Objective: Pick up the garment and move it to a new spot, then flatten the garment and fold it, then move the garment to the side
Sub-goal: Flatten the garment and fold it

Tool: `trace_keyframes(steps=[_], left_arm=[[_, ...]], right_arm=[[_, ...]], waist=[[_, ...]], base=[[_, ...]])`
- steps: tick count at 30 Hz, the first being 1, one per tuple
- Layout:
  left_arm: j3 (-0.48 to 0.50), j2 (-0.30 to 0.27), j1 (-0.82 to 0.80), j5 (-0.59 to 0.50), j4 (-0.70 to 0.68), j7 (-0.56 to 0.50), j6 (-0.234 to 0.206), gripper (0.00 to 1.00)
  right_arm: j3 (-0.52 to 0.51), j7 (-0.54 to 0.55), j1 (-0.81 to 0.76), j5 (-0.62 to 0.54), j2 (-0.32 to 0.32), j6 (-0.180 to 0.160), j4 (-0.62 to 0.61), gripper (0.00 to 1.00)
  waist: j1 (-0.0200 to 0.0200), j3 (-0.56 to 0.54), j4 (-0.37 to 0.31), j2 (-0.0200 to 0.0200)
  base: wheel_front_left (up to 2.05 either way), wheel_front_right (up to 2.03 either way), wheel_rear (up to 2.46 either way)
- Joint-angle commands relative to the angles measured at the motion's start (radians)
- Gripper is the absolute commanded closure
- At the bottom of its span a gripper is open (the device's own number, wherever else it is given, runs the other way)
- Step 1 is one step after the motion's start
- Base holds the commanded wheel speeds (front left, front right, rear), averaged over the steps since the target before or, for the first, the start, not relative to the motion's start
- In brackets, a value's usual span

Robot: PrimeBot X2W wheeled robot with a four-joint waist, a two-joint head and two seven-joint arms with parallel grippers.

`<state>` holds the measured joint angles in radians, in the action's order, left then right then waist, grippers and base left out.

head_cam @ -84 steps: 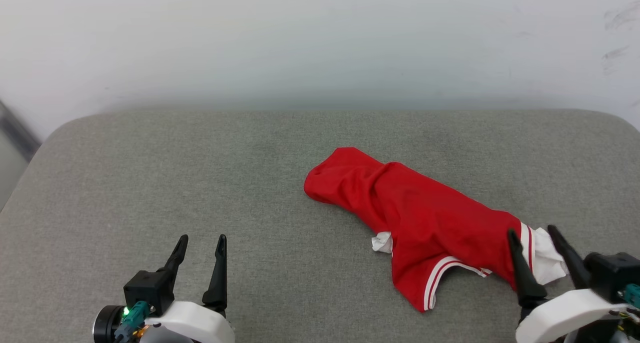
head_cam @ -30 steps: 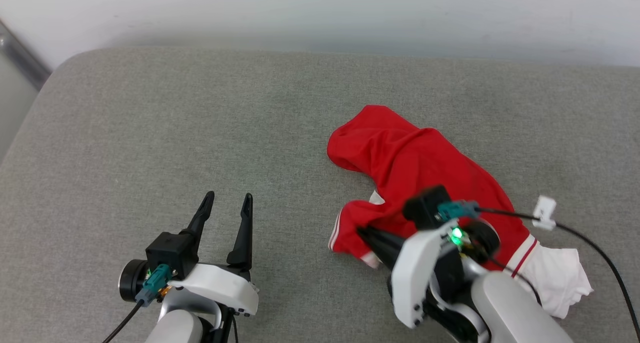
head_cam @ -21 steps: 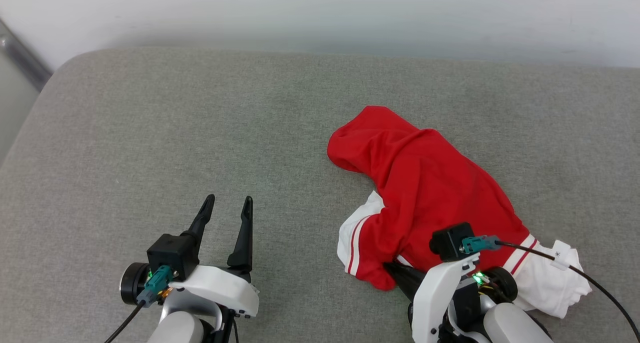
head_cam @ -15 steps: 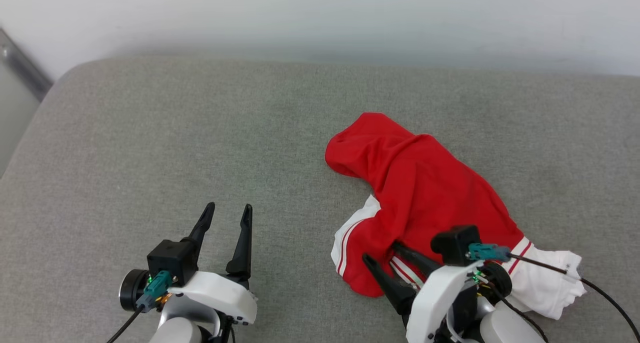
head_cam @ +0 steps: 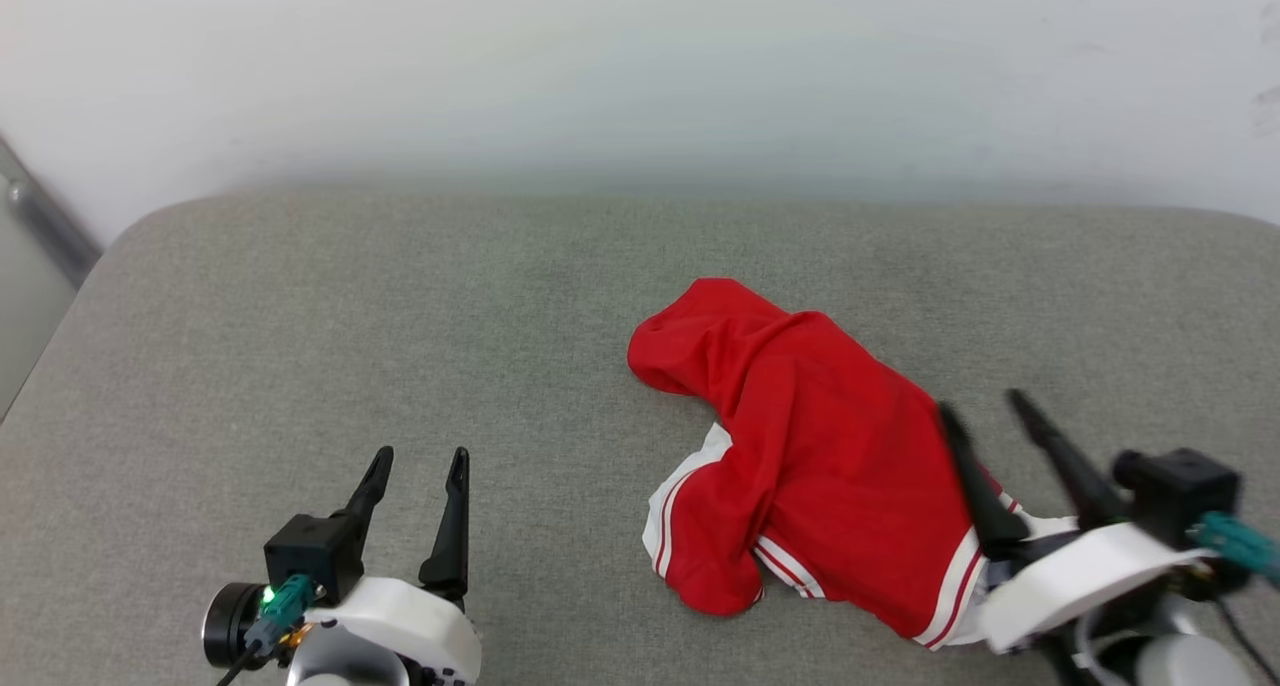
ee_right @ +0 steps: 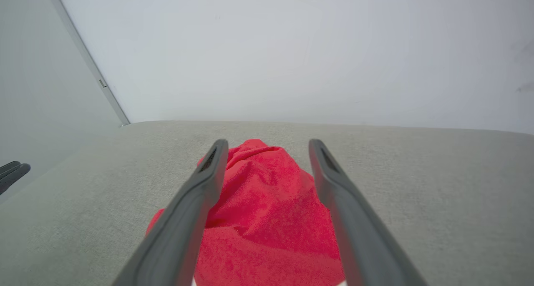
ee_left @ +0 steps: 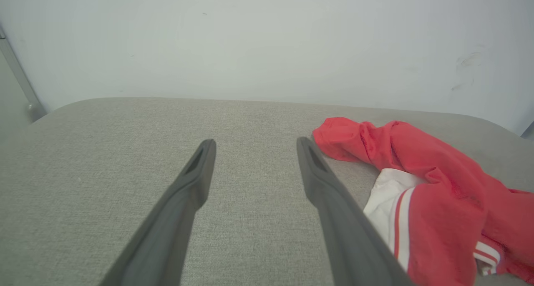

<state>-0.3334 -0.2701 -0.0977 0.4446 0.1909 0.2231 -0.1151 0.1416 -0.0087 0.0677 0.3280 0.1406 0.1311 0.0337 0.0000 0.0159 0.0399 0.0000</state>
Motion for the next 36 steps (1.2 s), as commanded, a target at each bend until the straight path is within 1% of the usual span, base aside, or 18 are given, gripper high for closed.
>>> trace_keyframes(steps=[1, 4, 7, 11, 15, 18, 21, 22, 25, 28, 31, 32, 36], left_arm=[[0.002, -0.006, 0.017, 0.002, -0.01, -0.006, -0.007, 0.0], [0.006, -0.017, 0.03, 0.006, -0.025, -0.014, -0.014, 0.0], [0.011, -0.027, 0.041, 0.005, -0.038, -0.021, -0.022, 0.0], [0.012, -0.036, 0.05, 0.01, -0.051, -0.038, -0.029, 0.0], [-0.01, -0.042, 0.002, 0.011, -0.065, -0.093, -0.013, 0.0], [-0.04, -0.048, -0.051, 0.001, -0.067, -0.172, -0.001, 0.0], [-0.084, -0.036, -0.116, 0.009, -0.054, -0.277, 0.021, 0.0], [-0.084, -0.036, -0.116, 0.009, -0.054, -0.277, 0.021, 0.0], [-0.132, -0.021, -0.169, 0.022, -0.017, -0.403, 0.047, 0.0], [-0.176, -0.012, -0.213, 0.039, 0.022, -0.517, 0.081, 0.0], [-0.211, -0.007, -0.242, 0.055, 0.057, -0.602, 0.112, 0.0], [-0.241, -0.006, -0.265, 0.067, 0.089, -0.67, 0.142, 0.0], [-0.279, -0.014, -0.292, 0.069, 0.132, -0.751, 0.171, 0.0]], right_arm=[[-0.061, 0.009, -0.03, -0.028, -0.013, -0.001, -0.022, 0.0], [-0.141, 0.016, -0.061, -0.058, -0.031, -0.001, -0.073, 0.0], [-0.189, 0.034, -0.096, -0.089, -0.048, -0.001, -0.127, 0.0], [-0.199, 0.061, -0.133, -0.107, -0.066, -0.001, -0.188, 0.0], [-0.199, 0.083, -0.156, -0.124, -0.074, -0.001, -0.232, 0.0], [-0.189, 0.097, -0.163, -0.14, -0.075, -0.001, -0.262, 0.0], [-0.182, 0.111, -0.156, -0.146, -0.076, -0.001, -0.288, 0.0], [-0.182, 0.111, -0.156, -0.146, -0.076, -0.001, -0.288, 0.0], [-0.179, 0.122, -0.148, -0.149, -0.075, -0.001, -0.31, 0.0], [-0.174, 0.127, -0.133, -0.151, -0.075, -0.001, -0.32, 0.0], [-0.171, 0.126, -0.124, -0.149, -0.077, -0.001, -0.321, 0.0], [-0.167, 0.122, -0.111, -0.149, -0.079, -0.001, -0.318, 0.0], [-0.16, 0.111, -0.095, -0.146, -0.081, -0.001, -0.312, 0.0]], waist=[[0.0, -0.012, -0.007, 0.0], [0.0, -0.021, -0.015, 0.0], [0.0, -0.027, -0.027, 0.0], [0.0, -0.031, -0.044, 0.0], [0.0, -0.025, -0.054, 0.0], [0.0, -0.009, -0.06, 0.0], [0.0, 0.019, -0.067, 0.0], [0.0, 0.019, -0.067, 0.0], [0.0, 0.052, -0.075, 0.0], [0.0, 0.083, -0.087, 0.0], [0.0, 0.114, -0.099, 0.0], [0.0, 0.141, -0.11, 0.0], [0.0, 0.169, -0.123, 0.0]], base=[[0.0, 0.0, 0.0], [0.0, 0.0, 0.0], [0.0, 0.0, 0.0], [0.0, 0.0, 0.0], [0.0, 0.0, 0.0], [0.0, 0.0, 0.0], [0.0, 0.0, 0.0], [0.0, 0.0, 0.0], [0.0, 0.0, 0.0], [0.0, 0.0, 0.0], [0.0, 0.0, 0.0], [0.0, 0.0, 0.0], [0.0, 0.0, 0.0]])
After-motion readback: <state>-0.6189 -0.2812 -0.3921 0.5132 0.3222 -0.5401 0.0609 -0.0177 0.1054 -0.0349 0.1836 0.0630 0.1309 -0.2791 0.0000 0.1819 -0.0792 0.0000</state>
